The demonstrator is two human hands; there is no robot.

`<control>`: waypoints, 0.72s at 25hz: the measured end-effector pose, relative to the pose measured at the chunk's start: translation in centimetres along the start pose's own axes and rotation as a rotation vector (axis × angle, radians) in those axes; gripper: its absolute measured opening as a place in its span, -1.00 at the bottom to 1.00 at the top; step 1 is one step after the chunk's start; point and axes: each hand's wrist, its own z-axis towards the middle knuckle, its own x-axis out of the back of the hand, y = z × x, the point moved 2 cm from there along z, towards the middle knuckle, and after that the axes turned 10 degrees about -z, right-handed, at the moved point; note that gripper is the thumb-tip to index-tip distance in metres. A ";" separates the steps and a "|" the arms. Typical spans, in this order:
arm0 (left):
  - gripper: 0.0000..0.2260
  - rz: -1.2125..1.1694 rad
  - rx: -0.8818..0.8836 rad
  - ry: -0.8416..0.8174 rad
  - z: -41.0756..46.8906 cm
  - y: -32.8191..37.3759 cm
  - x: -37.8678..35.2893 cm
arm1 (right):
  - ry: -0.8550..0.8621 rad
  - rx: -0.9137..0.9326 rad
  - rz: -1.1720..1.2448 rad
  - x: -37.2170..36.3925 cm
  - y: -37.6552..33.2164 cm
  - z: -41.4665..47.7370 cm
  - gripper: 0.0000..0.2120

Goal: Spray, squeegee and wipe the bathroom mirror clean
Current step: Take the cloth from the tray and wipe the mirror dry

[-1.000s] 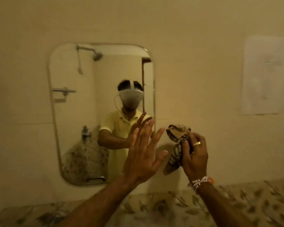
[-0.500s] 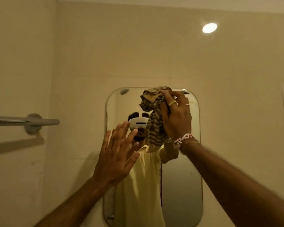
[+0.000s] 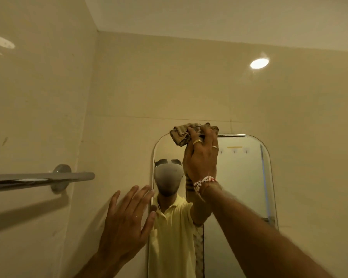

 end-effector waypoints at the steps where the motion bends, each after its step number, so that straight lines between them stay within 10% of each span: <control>1: -0.51 0.000 -0.019 0.016 0.0 -0.1 0.0 | -0.022 0.023 0.005 -0.4 -1.1 -0.4 -0.61; 11: -0.49 0.091 -0.102 0.069 0.1 -0.2 -0.4 | -0.111 0.706 -0.073 -2.0 -4.9 -2.2 -0.69; 18: -0.50 0.085 -0.076 0.078 -0.3 -0.1 -0.4 | 0.077 0.181 -0.023 0.4 3.1 2.3 -0.67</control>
